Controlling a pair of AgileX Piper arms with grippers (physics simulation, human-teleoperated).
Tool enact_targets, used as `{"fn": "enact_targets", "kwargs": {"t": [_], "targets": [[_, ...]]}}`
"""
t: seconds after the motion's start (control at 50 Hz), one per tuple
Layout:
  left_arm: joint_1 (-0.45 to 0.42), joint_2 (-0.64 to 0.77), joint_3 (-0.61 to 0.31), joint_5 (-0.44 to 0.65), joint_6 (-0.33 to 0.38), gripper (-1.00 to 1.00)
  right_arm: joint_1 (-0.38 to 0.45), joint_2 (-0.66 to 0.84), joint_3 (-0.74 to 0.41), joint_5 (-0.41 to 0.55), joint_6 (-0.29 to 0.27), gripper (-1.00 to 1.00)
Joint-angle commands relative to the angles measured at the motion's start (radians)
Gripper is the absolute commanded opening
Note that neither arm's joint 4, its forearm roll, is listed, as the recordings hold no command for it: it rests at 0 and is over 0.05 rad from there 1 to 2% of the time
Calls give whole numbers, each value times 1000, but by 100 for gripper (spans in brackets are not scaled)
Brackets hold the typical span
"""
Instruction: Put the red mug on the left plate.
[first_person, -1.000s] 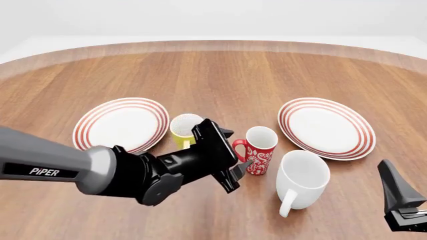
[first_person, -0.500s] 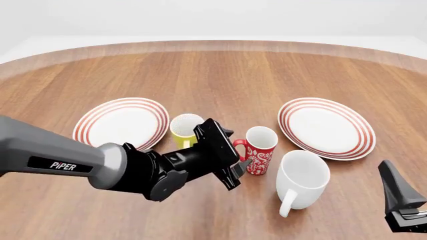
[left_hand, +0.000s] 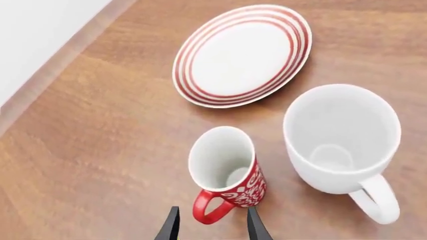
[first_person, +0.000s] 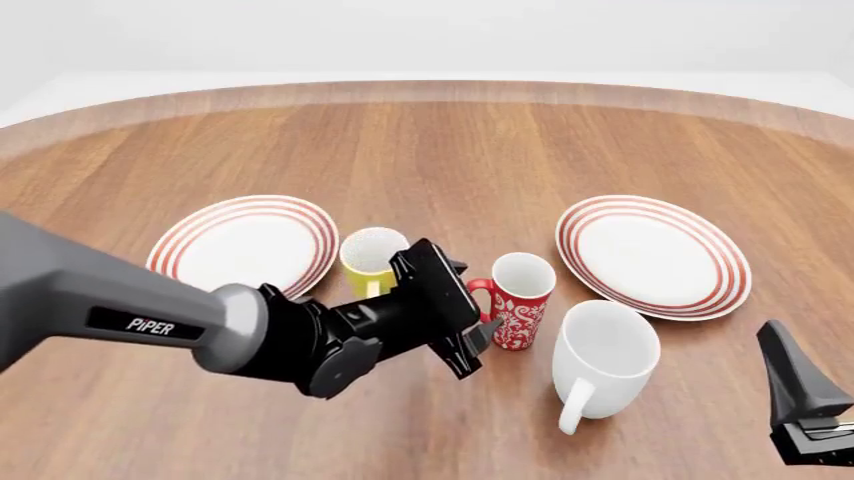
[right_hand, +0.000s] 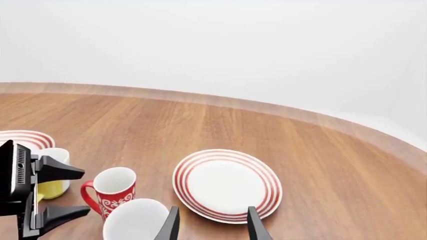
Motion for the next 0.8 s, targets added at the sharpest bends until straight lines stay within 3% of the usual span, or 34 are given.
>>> {"fn": "enact_targets", "kwargs": {"t": [0.02, 0.3, 0.32, 0.8], "targets": [[9, 23, -15, 4, 1, 100, -1, 1, 0, -1, 0, 100], [13, 33, -24, 5, 0, 100, -1, 1, 0, -1, 0, 100], [14, 32, -23, 5, -2, -100, -1, 1, 0, -1, 0, 100], [11, 27, -18, 7, -20, -100, -3, 4, 0, -5, 1, 100]]}}
